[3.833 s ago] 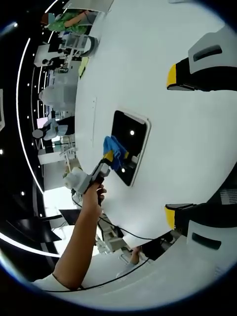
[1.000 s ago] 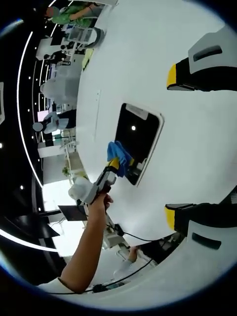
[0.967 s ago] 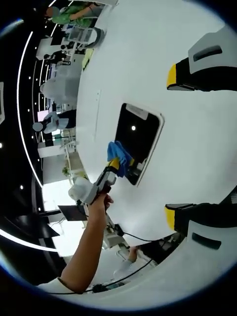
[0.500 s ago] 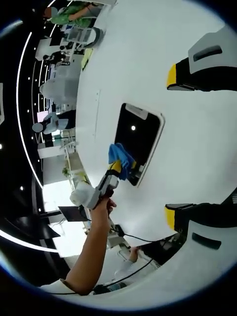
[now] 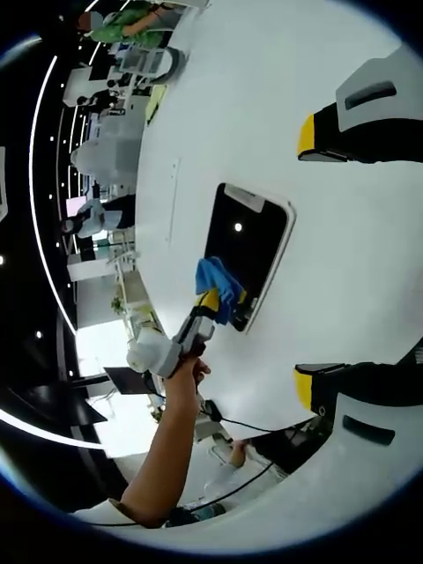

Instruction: Wipe the mirror surface with the cleaning cloth until all visible marks leave the cleaned area.

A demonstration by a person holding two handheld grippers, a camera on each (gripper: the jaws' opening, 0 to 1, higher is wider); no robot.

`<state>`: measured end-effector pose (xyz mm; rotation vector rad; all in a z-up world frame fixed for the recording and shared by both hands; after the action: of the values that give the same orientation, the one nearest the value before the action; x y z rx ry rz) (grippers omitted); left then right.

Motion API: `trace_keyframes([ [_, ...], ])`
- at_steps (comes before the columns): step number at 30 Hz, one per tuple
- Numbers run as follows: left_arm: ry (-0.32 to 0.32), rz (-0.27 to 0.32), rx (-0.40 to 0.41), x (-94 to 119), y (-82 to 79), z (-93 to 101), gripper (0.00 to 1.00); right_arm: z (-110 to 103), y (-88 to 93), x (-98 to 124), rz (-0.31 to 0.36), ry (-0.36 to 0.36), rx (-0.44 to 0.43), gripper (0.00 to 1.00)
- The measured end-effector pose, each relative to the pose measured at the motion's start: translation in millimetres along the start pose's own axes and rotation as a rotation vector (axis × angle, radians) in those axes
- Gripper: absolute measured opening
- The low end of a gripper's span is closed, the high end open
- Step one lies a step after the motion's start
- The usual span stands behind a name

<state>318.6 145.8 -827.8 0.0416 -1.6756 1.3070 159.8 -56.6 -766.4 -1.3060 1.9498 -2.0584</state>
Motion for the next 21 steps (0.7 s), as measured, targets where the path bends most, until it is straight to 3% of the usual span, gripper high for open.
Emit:
trace_keyframes([
  [21, 0.007, 0.025, 0.024, 11, 10.2, 10.7, 0.05, 0, 1.3, 1, -0.004, 0.006, -0.003, 0.95],
])
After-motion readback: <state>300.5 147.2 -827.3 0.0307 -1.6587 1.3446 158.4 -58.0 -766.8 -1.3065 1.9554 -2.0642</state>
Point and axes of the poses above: the point that each gripper's makers call its tool centre point, and the gripper's own axes: x roughly backward along the fingers, z roughly to its right, y roughly out of its underside, the point moved 2 cm from there along x, roughly backward along the fingers, and after that the axes turned 1 degree about y, right-handed, at the moved point
